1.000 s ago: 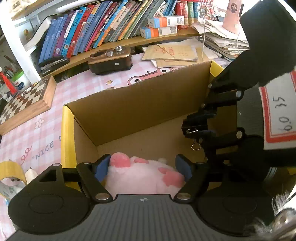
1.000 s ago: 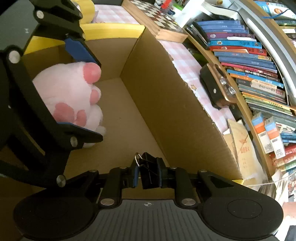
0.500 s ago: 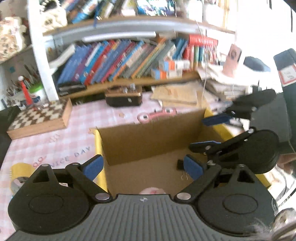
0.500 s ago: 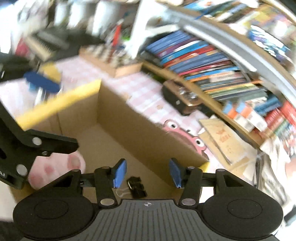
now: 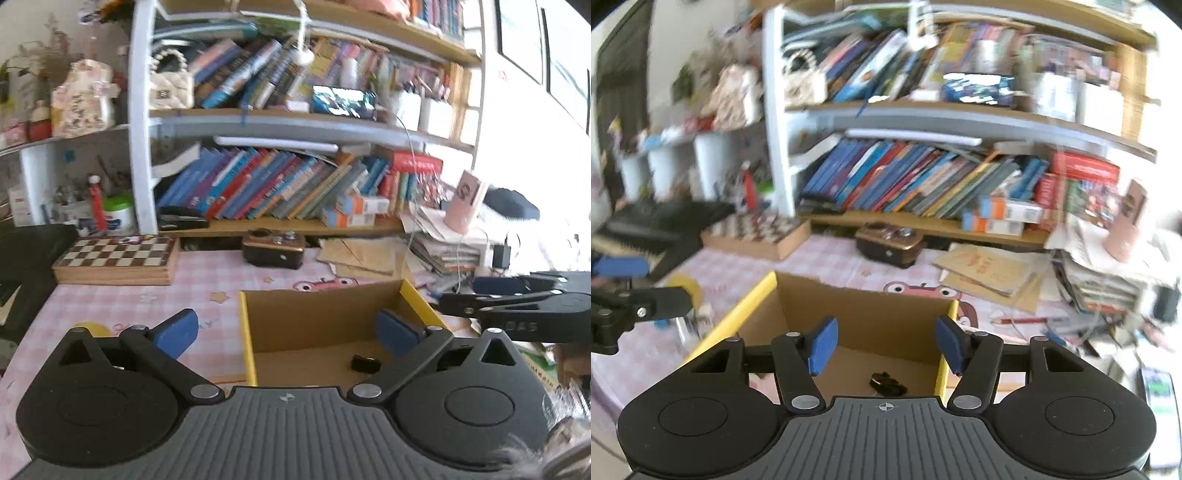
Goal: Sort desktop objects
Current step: 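Lift both tools out of the yellow box and move back over the table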
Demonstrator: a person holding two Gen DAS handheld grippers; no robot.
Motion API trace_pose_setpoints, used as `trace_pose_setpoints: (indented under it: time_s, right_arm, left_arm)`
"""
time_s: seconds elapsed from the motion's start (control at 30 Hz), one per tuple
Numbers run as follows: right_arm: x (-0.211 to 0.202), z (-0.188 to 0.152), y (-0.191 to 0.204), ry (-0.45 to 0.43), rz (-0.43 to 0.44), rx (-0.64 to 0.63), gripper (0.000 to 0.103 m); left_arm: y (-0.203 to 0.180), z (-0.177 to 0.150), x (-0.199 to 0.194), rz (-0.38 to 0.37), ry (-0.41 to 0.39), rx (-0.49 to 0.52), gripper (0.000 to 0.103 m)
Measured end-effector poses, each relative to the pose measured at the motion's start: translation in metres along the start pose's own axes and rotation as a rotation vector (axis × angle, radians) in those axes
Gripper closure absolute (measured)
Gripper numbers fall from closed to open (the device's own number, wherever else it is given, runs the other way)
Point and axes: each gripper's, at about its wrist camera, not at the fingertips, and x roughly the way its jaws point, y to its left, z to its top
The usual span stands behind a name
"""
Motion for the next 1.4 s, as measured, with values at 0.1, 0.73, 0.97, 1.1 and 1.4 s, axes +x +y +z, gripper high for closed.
trace_pose_setpoints:
  time_s: [0.1, 0.73, 0.97, 1.1, 1.4]
  right_arm:
    - [-0.017, -0.006, 0.002, -0.033, -0.038, 0.048, 0.043]
    - [-0.08, -0.074, 0.063, -0.034, -0.218, 0.164, 0.043]
    - [-0.092, -0.103, 0.103, -0.021, -0.242, 0.197, 0.043]
    - [-0.096, -0.118, 0.126, -0.008, -0.251, 0.19, 0.043]
    - [-0.1, -0.143, 0.169, 0.046, -0.236, 0.173, 0.043]
  left_arm:
    - [0.012, -0.003, -0.015, 0.013, -0.021, -0.02, 0.0]
    - [0.063, -0.058, -0.078, 0.001, 0.001, -0.023, 0.0]
    - [0.079, -0.09, -0.093, 0.002, 0.045, -0.009, 0.0]
    - [0.09, -0.105, -0.103, 0.003, 0.056, -0.008, 0.0]
    - [0.109, -0.126, -0.122, 0.002, 0.081, -0.009, 0.0]
